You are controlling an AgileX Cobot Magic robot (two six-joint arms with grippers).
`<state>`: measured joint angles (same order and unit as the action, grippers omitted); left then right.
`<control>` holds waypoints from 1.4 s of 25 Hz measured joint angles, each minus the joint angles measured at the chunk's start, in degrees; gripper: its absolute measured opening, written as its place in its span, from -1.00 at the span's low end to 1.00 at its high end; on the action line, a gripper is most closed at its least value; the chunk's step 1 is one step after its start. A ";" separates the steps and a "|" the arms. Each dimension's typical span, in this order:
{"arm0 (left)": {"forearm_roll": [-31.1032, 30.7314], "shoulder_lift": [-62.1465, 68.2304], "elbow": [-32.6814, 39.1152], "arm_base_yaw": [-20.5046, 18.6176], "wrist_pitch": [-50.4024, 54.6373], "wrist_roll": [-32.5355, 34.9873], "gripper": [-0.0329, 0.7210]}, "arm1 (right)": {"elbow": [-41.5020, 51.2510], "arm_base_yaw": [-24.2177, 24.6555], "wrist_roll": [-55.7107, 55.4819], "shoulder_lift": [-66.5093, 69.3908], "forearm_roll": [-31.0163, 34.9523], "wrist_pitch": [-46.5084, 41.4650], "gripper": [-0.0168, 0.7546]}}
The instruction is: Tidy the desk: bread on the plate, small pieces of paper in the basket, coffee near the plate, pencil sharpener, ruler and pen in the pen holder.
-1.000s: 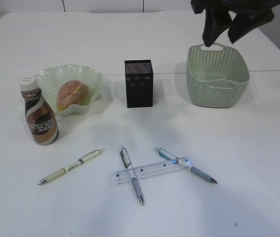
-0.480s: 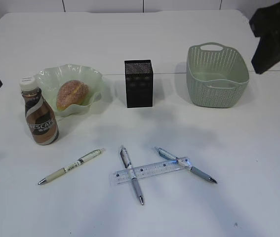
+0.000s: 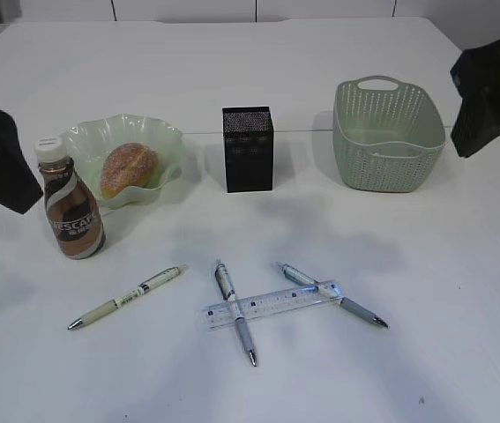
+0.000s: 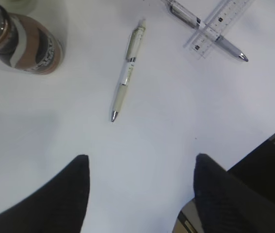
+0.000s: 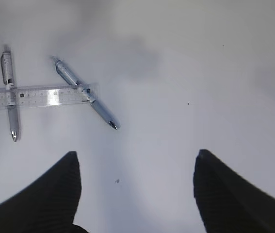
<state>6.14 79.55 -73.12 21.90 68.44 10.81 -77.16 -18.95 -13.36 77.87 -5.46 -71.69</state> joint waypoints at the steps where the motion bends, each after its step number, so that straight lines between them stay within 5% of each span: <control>1: 0.47 0.48 0.00 0.00 0.05 0.54 0.36 | 0.00 0.00 0.00 0.00 0.00 0.00 0.51; 12: 3.14 6.13 -1.18 8.07 -0.47 3.46 0.46 | 0.00 0.00 0.85 4.20 -0.14 0.10 0.51; 27: -3.71 21.48 -13.42 17.52 -0.83 3.72 0.48 | 0.00 0.35 1.25 8.21 -3.69 0.20 0.51; 35: -4.65 27.26 -13.77 19.80 -4.74 3.85 0.48 | 0.00 7.13 1.23 8.23 -6.12 0.20 0.51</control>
<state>1.49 106.81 -86.89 41.70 63.70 14.66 -77.16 -11.82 -12.13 86.10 -11.58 -71.49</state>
